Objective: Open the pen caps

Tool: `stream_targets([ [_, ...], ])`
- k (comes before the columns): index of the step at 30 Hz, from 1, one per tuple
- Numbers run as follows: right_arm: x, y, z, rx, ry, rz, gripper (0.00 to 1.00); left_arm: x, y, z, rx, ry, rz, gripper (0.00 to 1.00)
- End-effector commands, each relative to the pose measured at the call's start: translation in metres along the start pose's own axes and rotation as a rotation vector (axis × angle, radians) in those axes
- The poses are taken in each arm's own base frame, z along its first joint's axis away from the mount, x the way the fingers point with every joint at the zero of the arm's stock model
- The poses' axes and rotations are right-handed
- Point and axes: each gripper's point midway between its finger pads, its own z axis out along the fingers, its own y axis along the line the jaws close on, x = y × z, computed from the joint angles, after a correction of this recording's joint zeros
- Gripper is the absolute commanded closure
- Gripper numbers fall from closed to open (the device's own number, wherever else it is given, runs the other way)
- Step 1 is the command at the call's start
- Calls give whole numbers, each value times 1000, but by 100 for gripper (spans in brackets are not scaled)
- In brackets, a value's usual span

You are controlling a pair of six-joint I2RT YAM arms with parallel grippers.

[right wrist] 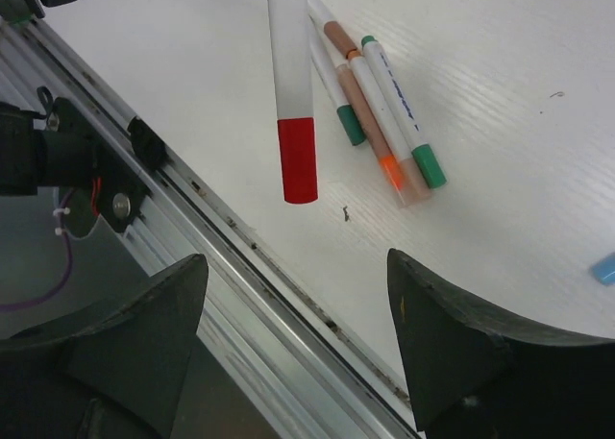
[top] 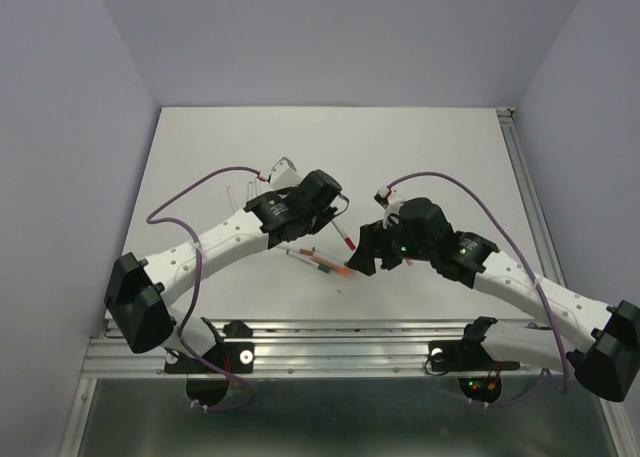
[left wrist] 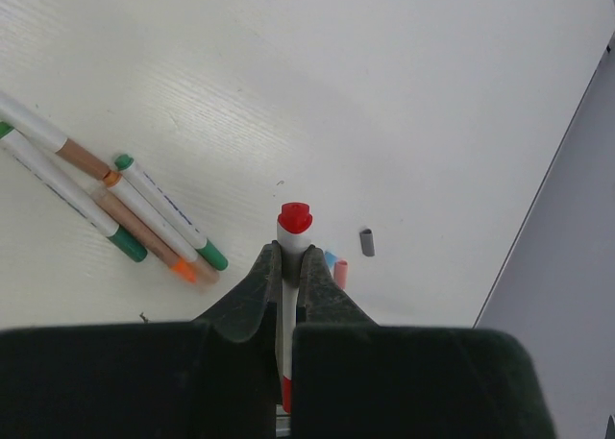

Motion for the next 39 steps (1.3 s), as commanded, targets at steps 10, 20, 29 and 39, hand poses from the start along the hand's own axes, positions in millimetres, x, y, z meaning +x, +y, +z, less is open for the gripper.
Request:
stream_targets([
  [10,-63,19,10,-18,-170,-45,34,-12,-9,-13,10,-45,-20,100],
  [20,-67,24,22,-47,-154,-52,49,-7,-8,-12,22,-23,-31,100],
  [29,-59,26,27,-79,-131,-50,77,-1,-10,-10,37,1,-30,100],
  [39,-22,40,8,-191,-27,-18,99,-52,15,15,-81,-195,-57,100],
])
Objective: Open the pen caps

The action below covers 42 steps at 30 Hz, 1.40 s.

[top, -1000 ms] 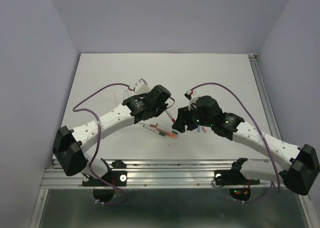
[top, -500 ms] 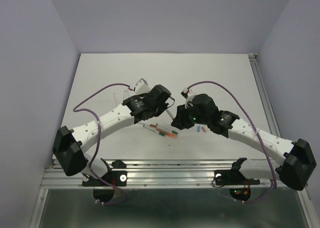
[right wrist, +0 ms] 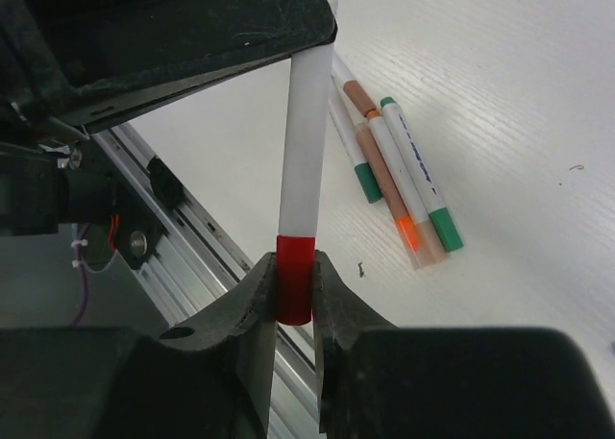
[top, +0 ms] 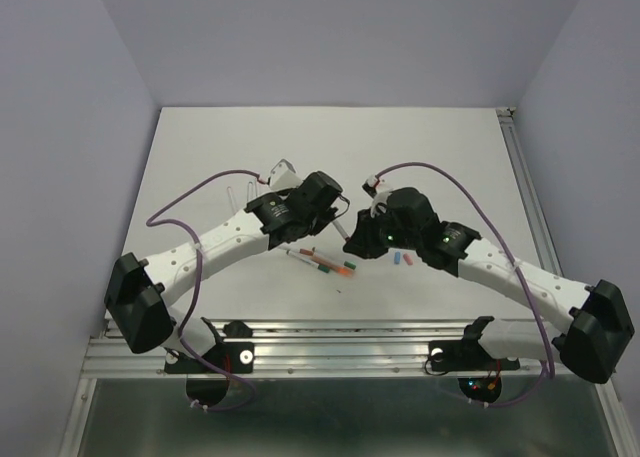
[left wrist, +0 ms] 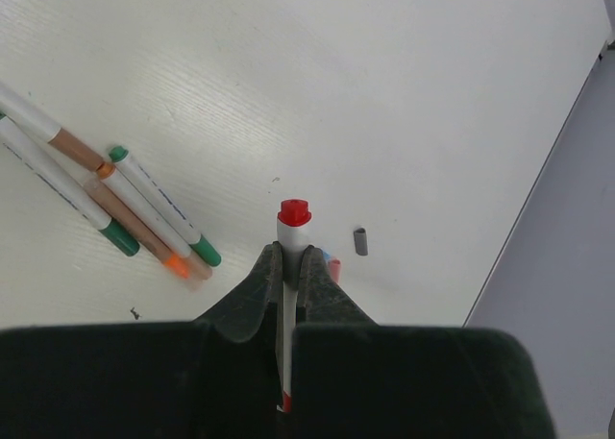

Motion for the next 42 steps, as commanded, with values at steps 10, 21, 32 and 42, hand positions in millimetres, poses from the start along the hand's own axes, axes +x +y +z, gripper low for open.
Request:
stream_targets([
  [10,41,38,-51,-213,77,51,99,-133,39,37,-156,-322,-111,100],
  [21,59,-112,-23,501,120,163,95,-151,94,67,-234,-200,390,100],
  [32,54,-160,-9,595,104,111,85,-161,102,107,-241,-165,697,100],
  [42,69,-183,0,687,158,117,79,-155,121,130,-298,-83,735,100],
])
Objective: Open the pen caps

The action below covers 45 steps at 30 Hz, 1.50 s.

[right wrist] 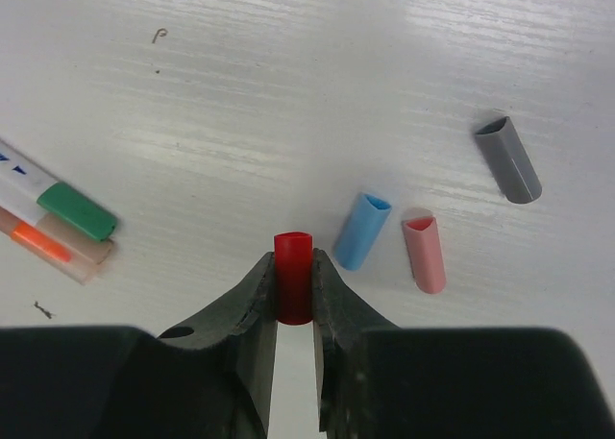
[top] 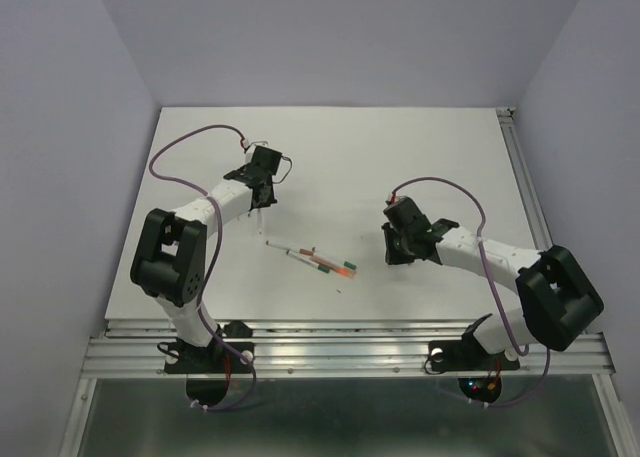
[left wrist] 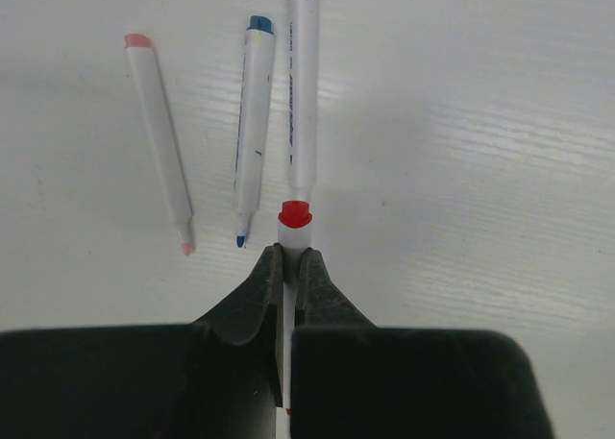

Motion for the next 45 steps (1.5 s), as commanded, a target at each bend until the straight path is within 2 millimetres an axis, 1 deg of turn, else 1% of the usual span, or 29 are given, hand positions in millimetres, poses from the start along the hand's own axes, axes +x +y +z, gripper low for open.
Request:
stream_targets([
  [1,-5,-9,10,58,-30,-9,78,-25,-5,-8,33,-48,23,100],
  [4,-4,-13,14,84,-18,-5,75,-23,-3,-4,16,-36,32,100],
  [6,-2,-14,15,91,-11,1,74,-21,-2,-1,9,-26,35,98],
  [8,-1,-15,14,100,-7,18,66,-19,-1,3,-8,-14,38,98],
  [9,-3,-14,12,94,-10,20,65,-18,2,4,-19,-6,41,98],
  [10,-3,-12,10,86,-8,21,60,-17,2,4,-24,-6,42,98],
  [12,-12,-7,1,68,-32,38,52,-19,3,2,-24,-13,45,98],
  [13,-15,-5,-3,53,-41,39,45,-20,5,2,-27,-17,44,99],
  [14,-16,-2,-7,41,-41,41,44,-21,6,2,-33,-22,45,99],
  [15,-22,1,-16,23,-62,47,39,-21,7,3,-33,-21,48,100],
  [18,-32,10,-32,-33,-95,52,37,-22,10,6,-43,-21,54,100],
  [19,-38,16,-44,-74,-118,53,31,-25,10,8,-43,-28,54,100],
  [20,-40,18,-50,-89,-129,55,28,-26,9,8,-40,-32,61,100],
  [21,-42,20,-55,-104,-142,58,25,-27,10,10,-44,-32,68,96],
  [22,-47,24,-66,-131,-164,60,18,-29,9,14,-48,-32,72,94],
  [24,-51,25,-77,-148,-185,68,9,-29,11,22,-61,-22,80,88],
  [25,-50,25,-81,-149,-182,69,2,-30,12,23,-65,-20,80,86],
  [26,-55,26,-91,-166,-209,78,0,-35,11,24,-61,-22,78,82],
  [29,-55,28,-103,-191,-226,81,0,-36,14,25,-73,-8,80,80],
  [31,-57,27,-111,-203,-250,88,0,-37,13,22,-64,-10,72,77],
  [34,-55,22,-114,-187,-257,95,0,-45,7,7,-9,-39,46,69],
  [36,-52,19,-114,-171,-250,97,0,-46,2,0,34,-45,32,66],
  [38,-50,18,-115,-166,-244,95,0,-51,-5,-17,102,-63,2,61],
  [39,-50,18,-115,-166,-244,99,0,-52,-8,-25,131,-68,-15,55],
  [40,-49,17,-116,-165,-241,101,0,-54,-13,-40,182,-87,-36,52],
  [41,-49,17,-116,-167,-242,107,0,-54,-15,-48,199,-87,-107,49],
  [42,-48,17,-116,-166,-239,111,0,-51,-17,-55,215,-72,-154,44],
  [44,-45,15,-115,-160,-235,112,0,-28,-12,-68,210,-2,-226,34],
  [45,-44,14,-116,-158,-237,117,0,-19,-9,-71,179,29,-313,32],
])
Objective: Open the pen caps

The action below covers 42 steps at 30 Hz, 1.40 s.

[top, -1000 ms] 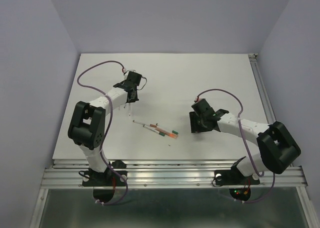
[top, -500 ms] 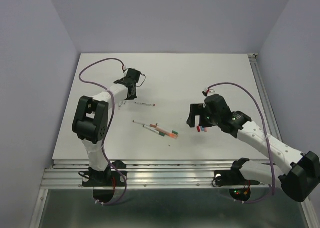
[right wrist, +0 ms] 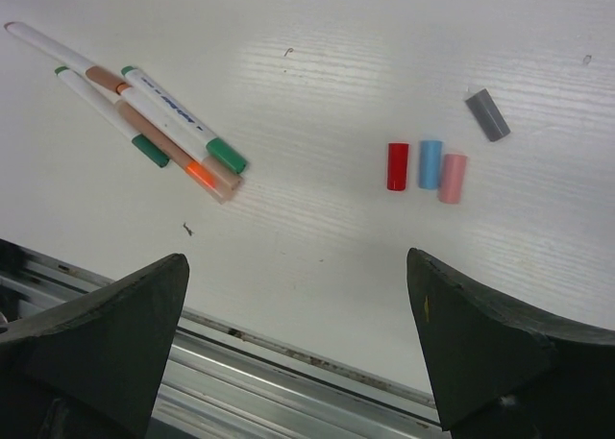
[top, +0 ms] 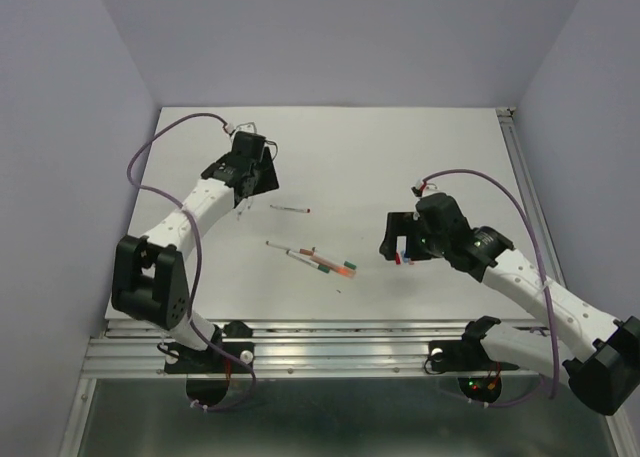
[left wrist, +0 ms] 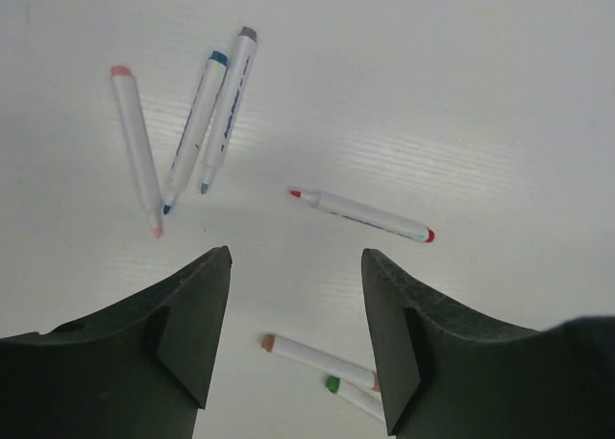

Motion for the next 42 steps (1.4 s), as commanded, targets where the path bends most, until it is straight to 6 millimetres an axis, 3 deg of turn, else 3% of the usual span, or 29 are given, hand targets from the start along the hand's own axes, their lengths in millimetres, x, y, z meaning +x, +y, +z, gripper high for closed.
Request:
stream_targets([
  [1,-15,3,-13,-5,-54,27,0,36,8,-37,-44,105,-243,31],
  [4,-12,1,-13,-1,-56,33,0,70,22,-47,-130,170,-394,28],
  [5,-11,0,-13,3,-59,35,0,91,21,-47,-139,206,-406,28],
  [7,-8,-1,-12,5,-53,42,0,107,12,-52,-123,233,-488,27],
  [8,-7,-3,-12,11,-53,49,0,125,3,-56,-108,273,-499,27],
  [14,0,-12,-15,37,-59,55,0,154,-45,-81,-18,315,-488,23],
  [19,5,-18,-18,48,-61,59,0,181,-59,-77,-61,361,-516,20],
  [30,8,-28,-26,81,-75,44,0,192,-51,-52,-194,347,-518,21],
  [42,9,-26,-27,63,-78,40,0,199,-41,-41,-296,344,-506,24],
])
